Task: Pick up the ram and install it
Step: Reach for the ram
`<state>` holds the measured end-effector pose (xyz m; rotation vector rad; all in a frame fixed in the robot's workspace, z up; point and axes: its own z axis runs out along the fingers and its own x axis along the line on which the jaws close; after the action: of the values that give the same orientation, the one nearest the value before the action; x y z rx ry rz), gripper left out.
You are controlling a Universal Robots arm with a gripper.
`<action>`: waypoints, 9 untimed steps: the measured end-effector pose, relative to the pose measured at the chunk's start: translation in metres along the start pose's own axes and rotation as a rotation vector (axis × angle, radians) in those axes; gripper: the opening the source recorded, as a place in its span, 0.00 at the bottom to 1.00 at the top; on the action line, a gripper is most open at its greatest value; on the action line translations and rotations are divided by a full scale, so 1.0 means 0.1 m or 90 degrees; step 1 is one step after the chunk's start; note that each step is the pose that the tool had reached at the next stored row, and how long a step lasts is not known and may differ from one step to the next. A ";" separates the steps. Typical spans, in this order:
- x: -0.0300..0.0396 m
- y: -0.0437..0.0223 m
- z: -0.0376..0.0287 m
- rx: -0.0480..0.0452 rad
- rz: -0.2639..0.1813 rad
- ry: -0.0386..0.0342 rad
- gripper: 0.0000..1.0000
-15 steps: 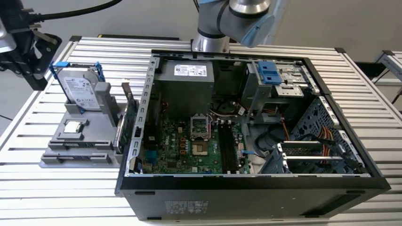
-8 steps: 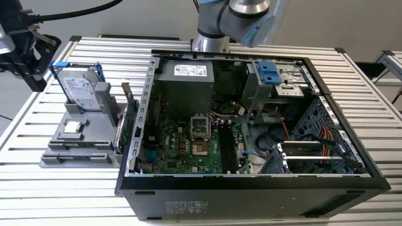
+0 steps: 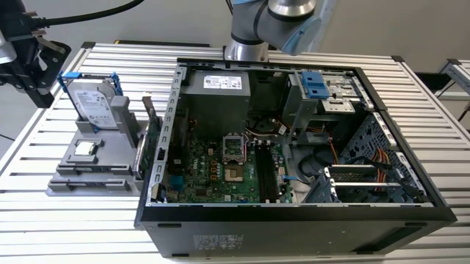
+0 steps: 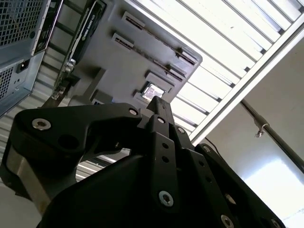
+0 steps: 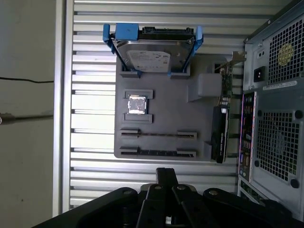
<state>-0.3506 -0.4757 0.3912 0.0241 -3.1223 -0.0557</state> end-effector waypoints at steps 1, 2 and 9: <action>0.000 0.000 0.000 0.0000 0.000 0.0000 0.00; 0.000 0.000 0.000 0.0000 0.000 0.0000 0.00; 0.000 0.000 0.000 0.0001 -0.003 0.0000 0.00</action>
<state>-0.3506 -0.4757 0.3912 0.0308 -3.1222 -0.0555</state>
